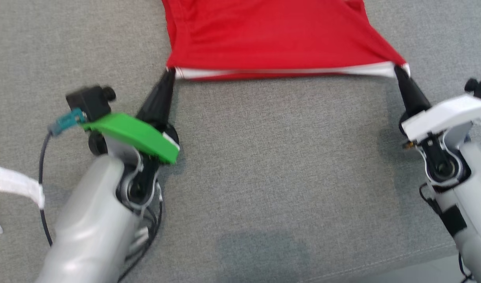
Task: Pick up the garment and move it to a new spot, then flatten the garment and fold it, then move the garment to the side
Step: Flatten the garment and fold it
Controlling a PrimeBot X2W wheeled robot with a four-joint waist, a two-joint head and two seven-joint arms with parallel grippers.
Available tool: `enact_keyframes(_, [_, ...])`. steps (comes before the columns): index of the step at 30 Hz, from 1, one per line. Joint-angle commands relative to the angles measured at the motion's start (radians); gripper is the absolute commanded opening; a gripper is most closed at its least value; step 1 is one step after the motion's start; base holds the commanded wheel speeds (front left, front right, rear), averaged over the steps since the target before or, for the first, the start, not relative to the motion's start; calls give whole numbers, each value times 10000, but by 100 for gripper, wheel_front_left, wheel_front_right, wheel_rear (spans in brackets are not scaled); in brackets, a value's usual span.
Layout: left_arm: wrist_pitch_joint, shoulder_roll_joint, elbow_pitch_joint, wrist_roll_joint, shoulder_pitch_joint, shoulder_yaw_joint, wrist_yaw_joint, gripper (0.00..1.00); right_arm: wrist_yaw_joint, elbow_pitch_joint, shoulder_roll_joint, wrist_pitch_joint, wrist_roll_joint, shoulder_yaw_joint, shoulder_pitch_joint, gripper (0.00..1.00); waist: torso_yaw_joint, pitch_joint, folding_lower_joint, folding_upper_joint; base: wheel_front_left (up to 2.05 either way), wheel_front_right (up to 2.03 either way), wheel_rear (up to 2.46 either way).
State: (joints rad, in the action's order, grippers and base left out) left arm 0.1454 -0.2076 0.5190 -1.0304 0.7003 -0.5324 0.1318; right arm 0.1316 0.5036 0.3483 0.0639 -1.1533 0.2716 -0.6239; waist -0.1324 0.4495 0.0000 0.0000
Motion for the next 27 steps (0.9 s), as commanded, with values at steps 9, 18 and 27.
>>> enact_keyframes(9, [647, -1300, -2653, -973, -6261, -828, -571, 0, -20, -2245, 1169, 347, -1173, 131, 5336, 0, 203, -2877, 0, 0, 0, 0, 0])
enact_keyframes(18, [1032, -1855, -6135, -1459, -9808, -533, -1849, 0, -23, -4635, 2002, 494, -1720, -649, 9113, 0, 447, -3472, 0, 0, 0, 0, 0])
enact_keyframes(27, [194, -1933, -7784, -1736, -7988, 44, -2293, 0, -17, -4441, 1515, -811, -643, -557, 5423, 0, 1114, -2116, 0, 0, 0, 0, 0])
